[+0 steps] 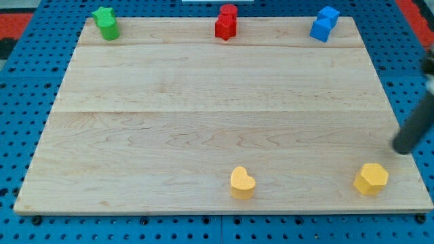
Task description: Slide the yellow hexagon closer to the yellow heart
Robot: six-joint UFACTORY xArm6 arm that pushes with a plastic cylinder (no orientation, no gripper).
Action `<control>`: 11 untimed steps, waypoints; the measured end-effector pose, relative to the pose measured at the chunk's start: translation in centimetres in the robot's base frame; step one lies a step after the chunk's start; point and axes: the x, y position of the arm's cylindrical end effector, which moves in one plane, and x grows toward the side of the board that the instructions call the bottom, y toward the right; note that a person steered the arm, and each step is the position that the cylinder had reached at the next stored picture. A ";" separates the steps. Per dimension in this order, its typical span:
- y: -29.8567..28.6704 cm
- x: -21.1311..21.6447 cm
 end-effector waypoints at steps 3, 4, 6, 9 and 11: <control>-4.8 4.6; -10.2 4.6; -17.6 4.6; -19.0 4.6; -21.2 4.6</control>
